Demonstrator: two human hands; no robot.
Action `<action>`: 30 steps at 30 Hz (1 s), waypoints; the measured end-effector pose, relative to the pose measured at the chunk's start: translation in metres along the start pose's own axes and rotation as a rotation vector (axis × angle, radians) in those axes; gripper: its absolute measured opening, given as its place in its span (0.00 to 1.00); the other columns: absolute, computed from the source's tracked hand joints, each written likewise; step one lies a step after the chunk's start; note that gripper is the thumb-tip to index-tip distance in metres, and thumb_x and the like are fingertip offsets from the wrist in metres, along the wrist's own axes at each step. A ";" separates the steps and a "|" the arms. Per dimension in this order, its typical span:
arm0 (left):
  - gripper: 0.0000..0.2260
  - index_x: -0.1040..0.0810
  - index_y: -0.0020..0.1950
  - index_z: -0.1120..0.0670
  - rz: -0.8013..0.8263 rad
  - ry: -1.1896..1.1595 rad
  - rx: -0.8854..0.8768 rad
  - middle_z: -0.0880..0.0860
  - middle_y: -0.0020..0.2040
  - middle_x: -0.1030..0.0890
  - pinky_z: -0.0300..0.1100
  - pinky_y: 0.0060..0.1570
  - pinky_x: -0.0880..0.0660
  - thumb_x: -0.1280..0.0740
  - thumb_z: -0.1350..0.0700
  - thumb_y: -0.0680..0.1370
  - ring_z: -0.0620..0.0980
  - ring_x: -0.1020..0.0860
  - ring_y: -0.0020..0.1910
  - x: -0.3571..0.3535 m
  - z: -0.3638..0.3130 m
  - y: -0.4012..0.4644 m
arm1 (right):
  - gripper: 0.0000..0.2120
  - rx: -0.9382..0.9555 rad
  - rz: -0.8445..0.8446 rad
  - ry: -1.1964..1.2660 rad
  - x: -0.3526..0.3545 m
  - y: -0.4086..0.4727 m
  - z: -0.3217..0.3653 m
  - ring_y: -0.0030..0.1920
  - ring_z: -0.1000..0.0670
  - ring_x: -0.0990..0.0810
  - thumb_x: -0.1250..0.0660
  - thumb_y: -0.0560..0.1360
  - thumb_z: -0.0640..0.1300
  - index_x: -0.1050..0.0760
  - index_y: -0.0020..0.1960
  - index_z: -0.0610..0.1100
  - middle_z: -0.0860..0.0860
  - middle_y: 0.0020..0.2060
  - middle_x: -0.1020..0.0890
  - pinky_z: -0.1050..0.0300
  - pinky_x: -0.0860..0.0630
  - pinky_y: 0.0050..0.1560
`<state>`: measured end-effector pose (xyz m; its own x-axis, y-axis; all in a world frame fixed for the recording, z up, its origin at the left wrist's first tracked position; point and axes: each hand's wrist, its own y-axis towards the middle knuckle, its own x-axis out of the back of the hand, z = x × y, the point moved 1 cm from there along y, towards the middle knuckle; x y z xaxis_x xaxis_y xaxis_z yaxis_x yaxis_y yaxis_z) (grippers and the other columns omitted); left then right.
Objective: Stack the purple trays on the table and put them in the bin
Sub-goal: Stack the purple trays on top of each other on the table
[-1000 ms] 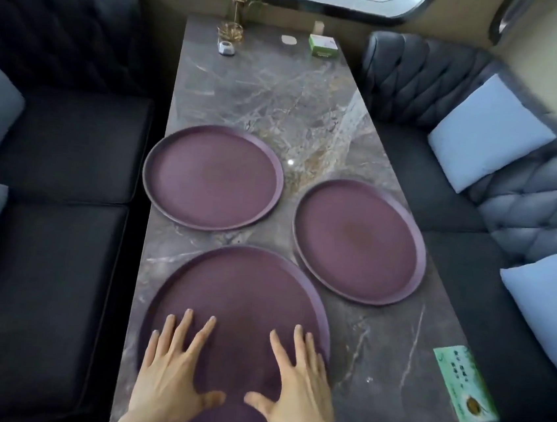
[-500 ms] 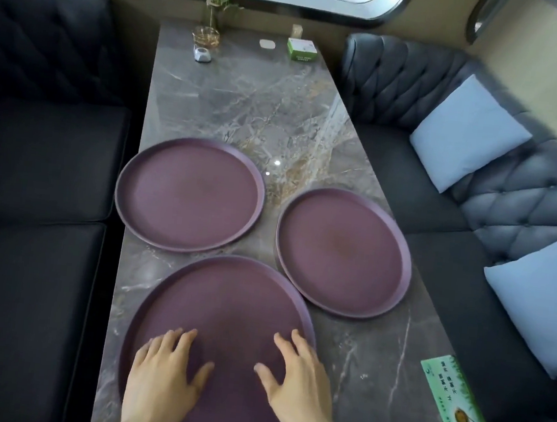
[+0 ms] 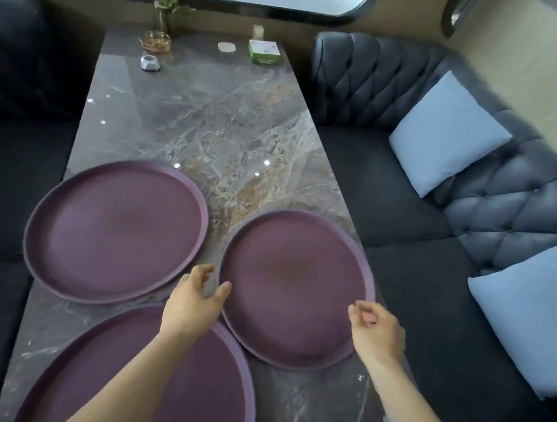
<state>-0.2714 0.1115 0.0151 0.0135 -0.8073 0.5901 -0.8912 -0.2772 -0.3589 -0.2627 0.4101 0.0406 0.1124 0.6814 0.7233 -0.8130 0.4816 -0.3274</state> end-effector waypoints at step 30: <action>0.34 0.32 0.74 0.57 0.194 -0.460 0.323 0.57 0.61 0.18 0.46 0.54 0.21 0.25 0.56 0.70 0.53 0.17 0.53 -0.073 -0.025 0.016 | 0.46 -0.251 -0.077 -0.176 -0.006 0.083 -0.016 0.73 0.34 0.35 0.30 0.72 0.63 0.48 0.80 0.48 0.39 0.76 0.36 0.30 0.35 0.69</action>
<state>-0.2983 0.1790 -0.0159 0.1237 -0.9819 0.1435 -0.7150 -0.1885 -0.6732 -0.3221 0.4545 -0.0005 0.0496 0.5420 0.8389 -0.6370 0.6641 -0.3914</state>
